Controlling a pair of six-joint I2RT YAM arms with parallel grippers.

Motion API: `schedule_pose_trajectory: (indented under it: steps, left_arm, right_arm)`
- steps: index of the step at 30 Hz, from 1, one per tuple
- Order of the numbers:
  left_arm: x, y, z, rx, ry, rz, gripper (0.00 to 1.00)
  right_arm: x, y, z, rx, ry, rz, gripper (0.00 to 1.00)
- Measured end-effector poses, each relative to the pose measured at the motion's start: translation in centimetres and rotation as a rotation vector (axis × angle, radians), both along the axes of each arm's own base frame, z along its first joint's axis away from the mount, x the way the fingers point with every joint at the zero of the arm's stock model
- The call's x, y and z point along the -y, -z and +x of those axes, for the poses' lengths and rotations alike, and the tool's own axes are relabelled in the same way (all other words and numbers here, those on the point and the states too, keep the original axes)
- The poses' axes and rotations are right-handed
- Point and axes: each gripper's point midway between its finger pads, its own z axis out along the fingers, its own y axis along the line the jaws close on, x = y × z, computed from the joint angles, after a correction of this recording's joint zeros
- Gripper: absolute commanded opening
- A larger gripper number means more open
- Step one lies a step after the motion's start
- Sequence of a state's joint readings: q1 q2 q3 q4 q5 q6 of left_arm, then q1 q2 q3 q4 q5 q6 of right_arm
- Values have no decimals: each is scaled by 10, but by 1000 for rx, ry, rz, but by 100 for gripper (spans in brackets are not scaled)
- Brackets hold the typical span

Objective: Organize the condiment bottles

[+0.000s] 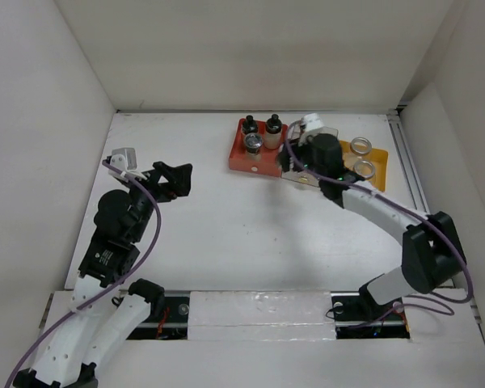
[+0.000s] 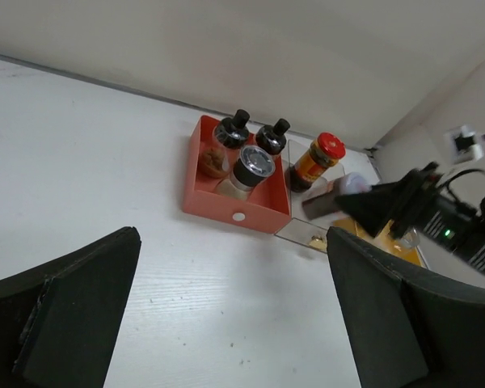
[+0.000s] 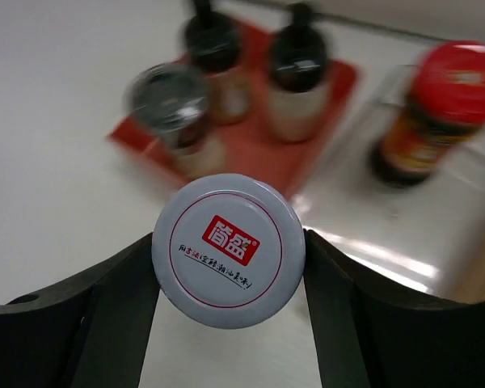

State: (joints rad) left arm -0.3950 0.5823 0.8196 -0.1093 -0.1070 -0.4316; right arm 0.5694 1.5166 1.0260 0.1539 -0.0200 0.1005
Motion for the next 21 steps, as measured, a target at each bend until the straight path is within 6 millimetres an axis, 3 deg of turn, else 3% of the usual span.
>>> schedule_pose_trajectory:
  steps: [2,4,7,14,21]
  left_arm:
    - [3,3,2,-10,13,9,99]
    - [5,5,2,-15,25,14,99]
    - [7,6,2,-17,35,18,100]
    - [9,7,2,-21,47,21,100]
    - [11,7,2,-20,54,20,100]
  right_arm:
    - [61,-16,29,49,183,14,50]
    - [106,-23,45,74,311,11,50]
    - [136,-19,56,70,395,-3,50]
    - [149,31,73,-38,408,-45,52]
    - [149,80,80,-139,400,-86,56]
